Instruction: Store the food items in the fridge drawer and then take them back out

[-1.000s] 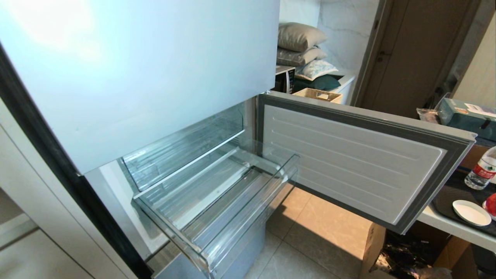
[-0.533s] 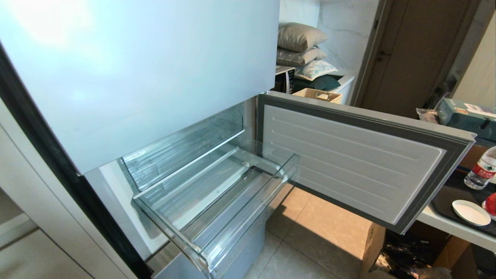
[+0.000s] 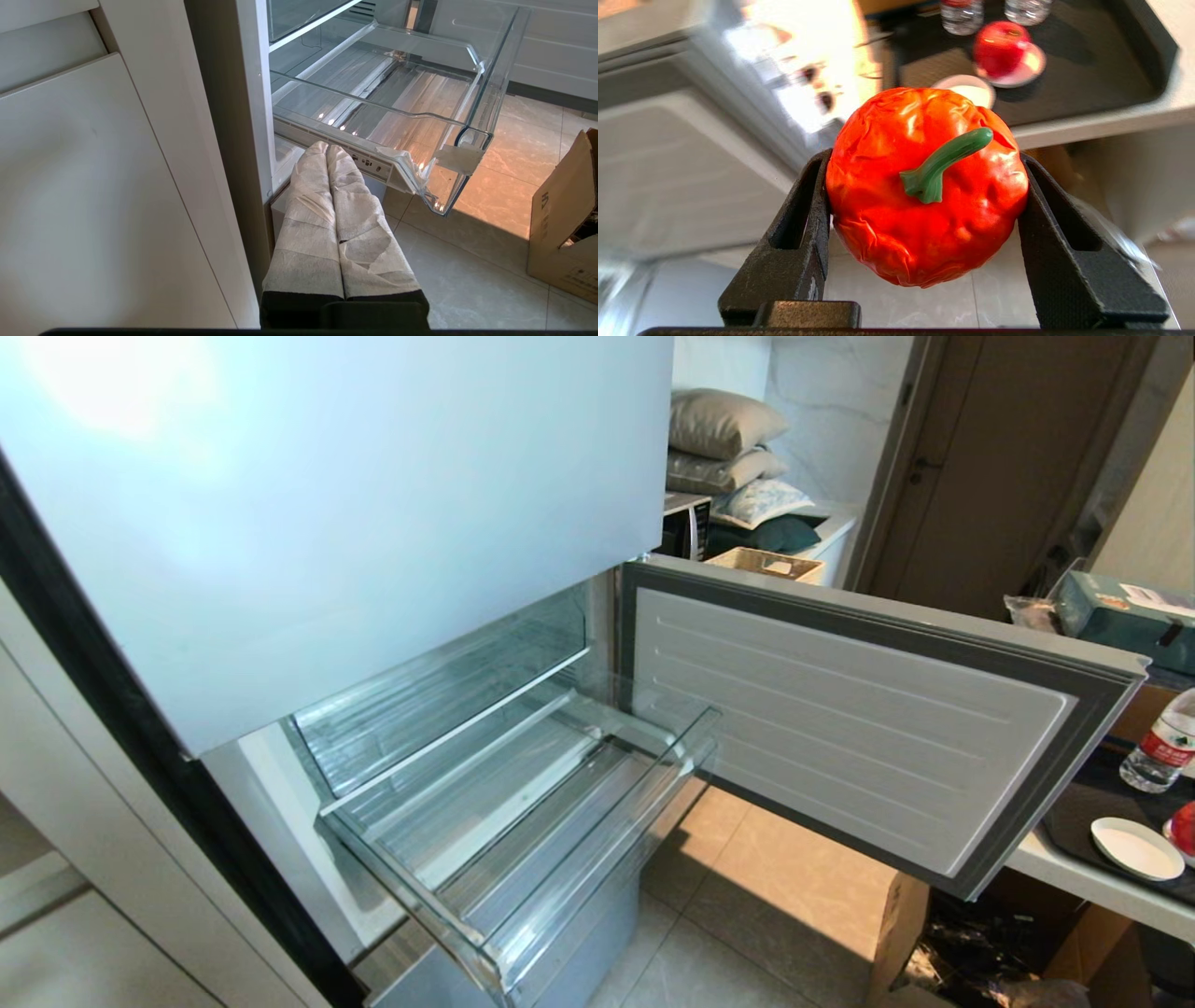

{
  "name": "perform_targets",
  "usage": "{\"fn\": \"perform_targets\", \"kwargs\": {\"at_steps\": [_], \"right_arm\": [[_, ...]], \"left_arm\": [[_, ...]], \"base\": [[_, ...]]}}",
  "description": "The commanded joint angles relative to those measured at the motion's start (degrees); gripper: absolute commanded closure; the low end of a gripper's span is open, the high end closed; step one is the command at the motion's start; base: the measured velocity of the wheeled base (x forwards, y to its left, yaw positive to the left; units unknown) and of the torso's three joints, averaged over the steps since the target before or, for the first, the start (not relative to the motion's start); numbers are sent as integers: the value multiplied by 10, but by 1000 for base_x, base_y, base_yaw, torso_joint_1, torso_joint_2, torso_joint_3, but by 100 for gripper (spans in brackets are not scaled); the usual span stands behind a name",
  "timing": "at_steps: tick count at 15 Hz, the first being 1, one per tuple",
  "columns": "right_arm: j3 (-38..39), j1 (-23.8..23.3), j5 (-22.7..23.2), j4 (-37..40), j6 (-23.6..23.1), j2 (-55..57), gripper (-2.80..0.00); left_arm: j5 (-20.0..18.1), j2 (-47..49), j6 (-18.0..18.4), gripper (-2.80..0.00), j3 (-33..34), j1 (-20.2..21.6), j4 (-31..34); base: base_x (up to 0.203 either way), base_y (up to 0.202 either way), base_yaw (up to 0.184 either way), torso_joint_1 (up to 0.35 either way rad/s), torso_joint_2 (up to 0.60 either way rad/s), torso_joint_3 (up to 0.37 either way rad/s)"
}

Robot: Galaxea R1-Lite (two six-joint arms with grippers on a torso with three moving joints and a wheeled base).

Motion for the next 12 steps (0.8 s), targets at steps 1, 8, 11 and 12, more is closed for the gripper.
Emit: {"fn": "perform_targets", "kwargs": {"at_steps": [1,8,11,12], "right_arm": [[-2,-28,2,-24,1,99,0],[-74,-36,2,-108,-3,330,0],[-135,-37,2,-118,-20,417,0],[-154,-37,2,-127,-26,443,0]], "left_arm": [[0,0,0,0,0,0,0],[0,1,0,0,0,0,0],[0,0,0,0,0,0,0],[0,0,1,0,0,0,0]], "base": [[0,0,0,0,0,0],[0,0,0,0,0,0],[0,0,0,0,0,0],[0,0,0,0,0,0]]}}
